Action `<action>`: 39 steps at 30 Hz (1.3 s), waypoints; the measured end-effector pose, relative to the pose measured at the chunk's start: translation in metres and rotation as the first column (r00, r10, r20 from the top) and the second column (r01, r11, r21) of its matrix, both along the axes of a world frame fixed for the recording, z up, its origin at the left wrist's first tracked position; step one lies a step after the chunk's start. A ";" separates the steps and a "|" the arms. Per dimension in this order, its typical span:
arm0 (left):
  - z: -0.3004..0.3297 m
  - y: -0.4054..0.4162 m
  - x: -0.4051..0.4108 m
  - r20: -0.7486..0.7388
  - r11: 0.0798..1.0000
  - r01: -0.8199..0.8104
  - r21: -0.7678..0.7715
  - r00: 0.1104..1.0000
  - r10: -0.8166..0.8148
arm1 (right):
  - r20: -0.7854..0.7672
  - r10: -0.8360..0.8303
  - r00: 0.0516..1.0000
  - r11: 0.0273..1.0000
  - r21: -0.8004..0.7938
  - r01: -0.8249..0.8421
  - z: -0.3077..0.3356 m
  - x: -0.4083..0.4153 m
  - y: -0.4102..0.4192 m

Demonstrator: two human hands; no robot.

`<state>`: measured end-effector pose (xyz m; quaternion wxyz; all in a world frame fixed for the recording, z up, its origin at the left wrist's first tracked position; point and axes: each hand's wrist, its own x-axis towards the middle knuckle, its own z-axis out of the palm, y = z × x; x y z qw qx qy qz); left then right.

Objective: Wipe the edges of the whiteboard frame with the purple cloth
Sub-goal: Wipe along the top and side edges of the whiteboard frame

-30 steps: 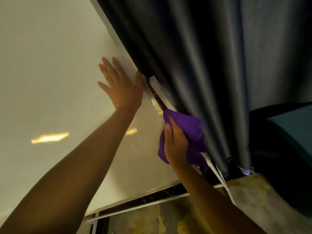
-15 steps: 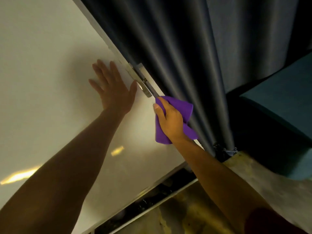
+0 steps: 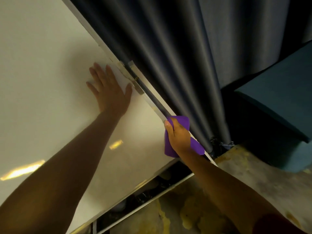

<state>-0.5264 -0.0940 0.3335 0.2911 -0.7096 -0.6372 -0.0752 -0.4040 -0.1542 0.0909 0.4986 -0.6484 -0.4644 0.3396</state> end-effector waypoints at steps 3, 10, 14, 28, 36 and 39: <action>-0.035 -0.033 0.002 -0.186 0.986 0.163 -0.039 0.968 -0.168 | -0.092 -0.005 0.996 0.990 0.139 0.018 0.037 -0.003 0.013; -0.085 -0.030 -0.031 -0.485 0.855 0.487 -0.179 0.712 -0.508 | -0.088 0.018 0.996 0.984 0.181 -0.002 0.070 0.003 0.037; -0.121 -0.015 -0.029 -0.502 0.768 0.590 -0.252 0.598 -0.624 | 0.092 -0.009 0.996 0.982 0.187 -0.008 0.032 -0.003 0.014; -0.167 -0.004 -0.017 -0.632 0.566 0.777 -0.276 0.297 -0.716 | 0.047 -0.370 0.928 0.929 0.041 0.368 -0.047 -0.022 -0.044; -0.170 0.003 -0.019 -0.647 0.589 0.760 -0.275 0.307 -0.698 | -0.544 -0.579 0.608 0.785 -0.169 0.596 -0.077 -0.062 -0.047; -0.166 0.002 -0.021 -0.636 0.579 0.765 -0.281 0.303 -0.709 | -0.701 -0.604 0.380 0.747 -0.331 0.576 -0.078 -0.077 -0.043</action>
